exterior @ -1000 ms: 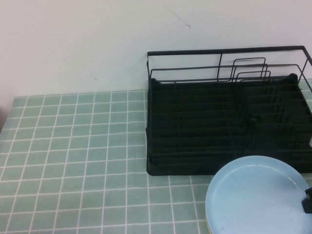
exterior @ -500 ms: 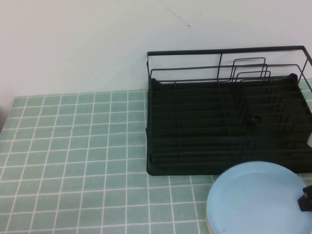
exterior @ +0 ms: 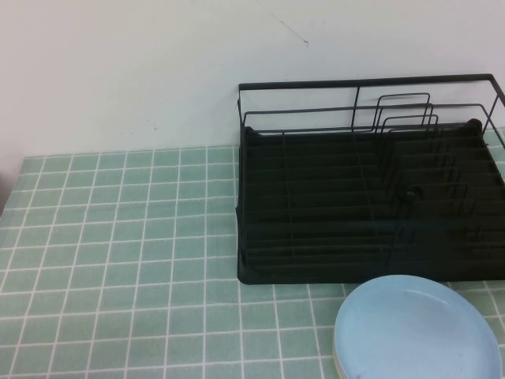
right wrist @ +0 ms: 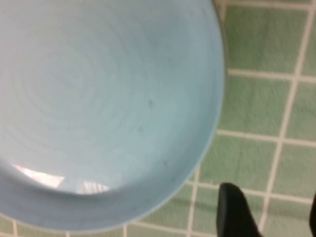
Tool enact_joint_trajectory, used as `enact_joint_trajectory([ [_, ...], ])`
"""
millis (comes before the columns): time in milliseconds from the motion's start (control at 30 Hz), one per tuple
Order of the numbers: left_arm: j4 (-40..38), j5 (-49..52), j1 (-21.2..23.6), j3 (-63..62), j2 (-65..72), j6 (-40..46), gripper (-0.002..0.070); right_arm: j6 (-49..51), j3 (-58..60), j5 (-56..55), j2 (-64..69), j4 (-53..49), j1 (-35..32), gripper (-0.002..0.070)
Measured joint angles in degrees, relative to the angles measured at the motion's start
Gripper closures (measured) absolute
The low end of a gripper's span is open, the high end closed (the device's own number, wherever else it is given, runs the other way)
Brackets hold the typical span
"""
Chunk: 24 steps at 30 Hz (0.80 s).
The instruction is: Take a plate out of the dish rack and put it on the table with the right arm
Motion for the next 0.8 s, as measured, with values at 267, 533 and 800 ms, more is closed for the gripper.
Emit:
enact_joint_trajectory([
  [267,0.00,0.00,0.00,0.00,0.00,0.00,0.0678,0.82,-1.24,4.83,-11.40,-1.29,0.00,0.0496],
  [533,0.00,0.00,0.00,0.00,0.00,0.00,0.0678,0.82,-1.24,13.11,-27.64,2.19,0.00,0.0671],
  [800,0.00,0.00,0.00,0.00,0.00,0.00,0.0678,0.82,-1.24,14.33,-36.13,-1.38,0.00,0.0678],
])
